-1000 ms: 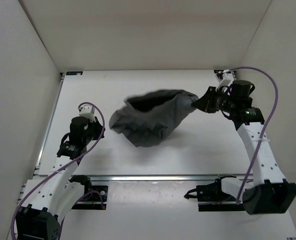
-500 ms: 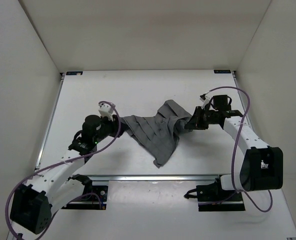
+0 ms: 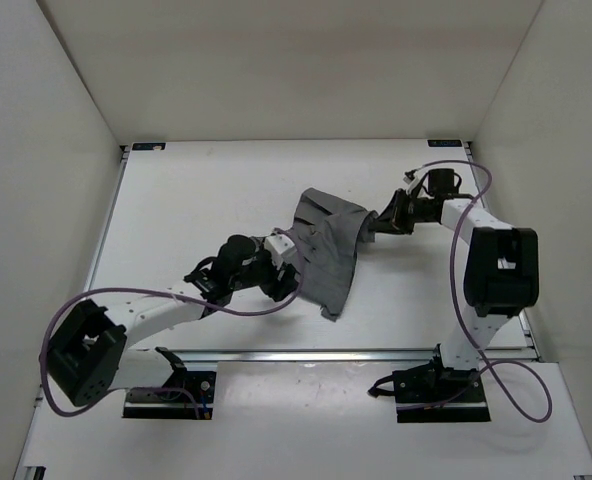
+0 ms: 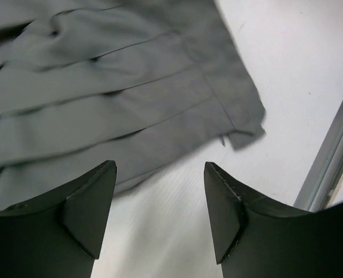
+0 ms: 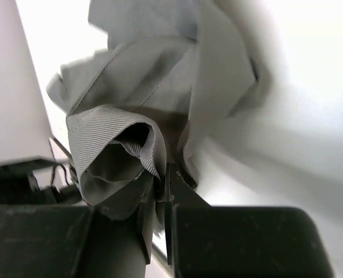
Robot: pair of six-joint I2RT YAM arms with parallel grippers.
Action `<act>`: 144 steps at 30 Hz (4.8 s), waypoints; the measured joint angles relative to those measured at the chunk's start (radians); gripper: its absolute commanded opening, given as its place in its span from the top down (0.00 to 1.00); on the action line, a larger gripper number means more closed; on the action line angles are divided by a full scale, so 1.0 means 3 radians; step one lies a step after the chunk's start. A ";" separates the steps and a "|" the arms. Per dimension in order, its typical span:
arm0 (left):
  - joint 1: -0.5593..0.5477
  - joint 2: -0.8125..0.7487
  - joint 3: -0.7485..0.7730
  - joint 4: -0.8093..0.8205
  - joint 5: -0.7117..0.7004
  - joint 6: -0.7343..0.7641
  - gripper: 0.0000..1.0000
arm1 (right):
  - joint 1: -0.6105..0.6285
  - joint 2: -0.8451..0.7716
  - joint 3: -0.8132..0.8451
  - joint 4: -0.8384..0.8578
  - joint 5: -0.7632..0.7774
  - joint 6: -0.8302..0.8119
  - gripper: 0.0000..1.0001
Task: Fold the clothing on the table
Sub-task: Flatten the skirt out, then fold the skirt
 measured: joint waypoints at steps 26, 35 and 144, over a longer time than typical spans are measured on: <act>-0.0947 0.1775 0.0982 0.0580 -0.0416 0.0768 0.05 | 0.0051 0.0716 0.0688 0.0164 -0.0266 0.0128 1.00; -0.1064 0.2096 0.1202 0.0476 -0.0329 0.0827 0.07 | 0.0048 0.0711 0.0627 0.0217 -0.0299 0.0159 1.00; 0.1410 0.1325 0.0673 0.0093 -0.1293 -0.1699 0.45 | 0.0612 0.1853 0.1999 -0.0123 0.0562 -0.0319 0.92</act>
